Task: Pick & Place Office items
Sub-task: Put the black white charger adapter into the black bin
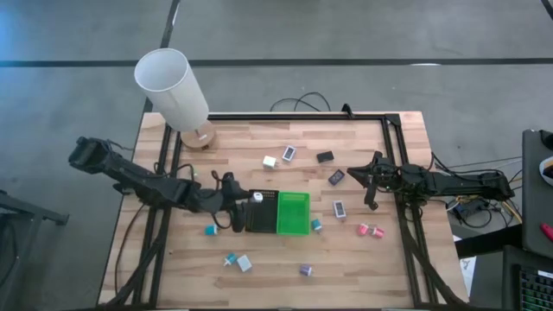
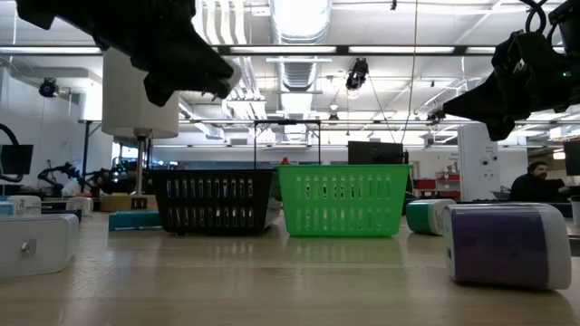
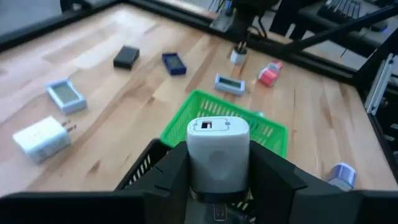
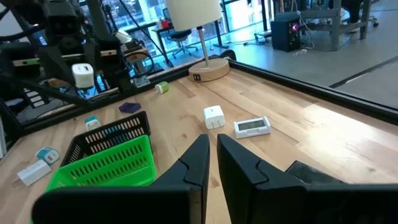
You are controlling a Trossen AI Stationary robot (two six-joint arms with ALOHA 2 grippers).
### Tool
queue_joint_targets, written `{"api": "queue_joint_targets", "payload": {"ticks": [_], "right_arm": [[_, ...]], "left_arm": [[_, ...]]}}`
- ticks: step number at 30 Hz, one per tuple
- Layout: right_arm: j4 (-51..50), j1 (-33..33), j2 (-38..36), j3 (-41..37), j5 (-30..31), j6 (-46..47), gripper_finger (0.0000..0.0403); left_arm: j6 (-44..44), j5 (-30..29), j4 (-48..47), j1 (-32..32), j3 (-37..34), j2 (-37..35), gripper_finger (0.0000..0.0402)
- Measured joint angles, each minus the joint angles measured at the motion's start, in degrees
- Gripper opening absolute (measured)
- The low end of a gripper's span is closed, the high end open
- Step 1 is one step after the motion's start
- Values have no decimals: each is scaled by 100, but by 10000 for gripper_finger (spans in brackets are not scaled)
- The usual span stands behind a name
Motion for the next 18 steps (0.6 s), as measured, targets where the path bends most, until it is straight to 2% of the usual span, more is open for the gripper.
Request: {"api": "queue_joint_targets", "payload": {"ticks": [9, 18], "right_arm": [[-2, 0, 0, -1, 2, 0, 34], [0, 0, -2, -1, 4, 0, 34]], "left_arm": [[-529, 287, -561, 145, 0, 0, 131], [-623, 542, -1119, 342, 253, 57, 131]]}}
